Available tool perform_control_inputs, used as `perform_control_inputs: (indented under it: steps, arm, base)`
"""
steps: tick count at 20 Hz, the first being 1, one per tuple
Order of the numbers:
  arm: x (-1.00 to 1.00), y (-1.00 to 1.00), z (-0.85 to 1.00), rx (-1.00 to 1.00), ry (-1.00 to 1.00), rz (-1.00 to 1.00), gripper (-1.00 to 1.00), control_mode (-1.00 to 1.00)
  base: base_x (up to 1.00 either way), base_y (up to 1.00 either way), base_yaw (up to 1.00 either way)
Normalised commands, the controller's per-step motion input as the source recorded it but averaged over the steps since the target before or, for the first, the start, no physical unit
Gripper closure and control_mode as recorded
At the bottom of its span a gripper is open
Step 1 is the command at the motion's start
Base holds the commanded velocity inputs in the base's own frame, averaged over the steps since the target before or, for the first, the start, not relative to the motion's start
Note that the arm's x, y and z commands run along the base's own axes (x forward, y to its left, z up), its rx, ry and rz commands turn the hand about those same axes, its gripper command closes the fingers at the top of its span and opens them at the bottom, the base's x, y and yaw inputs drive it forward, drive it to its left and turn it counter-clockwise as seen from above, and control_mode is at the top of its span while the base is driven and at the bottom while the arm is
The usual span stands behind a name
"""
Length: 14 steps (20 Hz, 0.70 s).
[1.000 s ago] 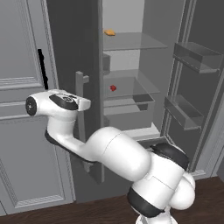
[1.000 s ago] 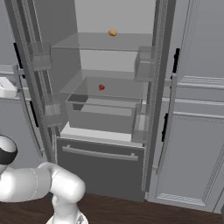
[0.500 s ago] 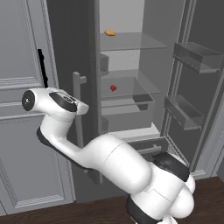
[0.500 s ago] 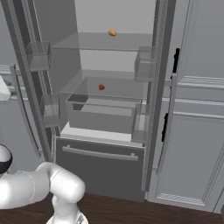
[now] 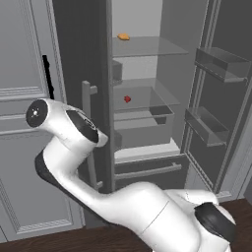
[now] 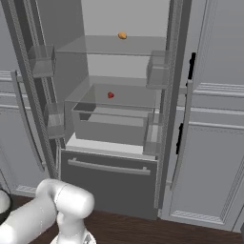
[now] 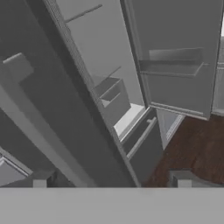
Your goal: Take the strawberry from the fridge and place it on top of the pancake, located on the dining counter.
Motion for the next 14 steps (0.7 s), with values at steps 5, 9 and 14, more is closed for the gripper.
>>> perform_control_inputs:
  steps: [5,9,14]
  arm:
    - [-0.80,-1.00,0.00,0.80,-0.03,0.13,-1.00,-1.00]
    - [-0.32,-1.00,0.24,0.95,0.02,0.03,-1.00,-1.00]
    - [-0.10,-1.00,0.34,1.00,0.09,0.00,-1.00,-1.00]
  base:
    - [0.00,0.00,0.00]
    - [0.00,0.00,0.00]
    - [0.00,0.00,0.00]
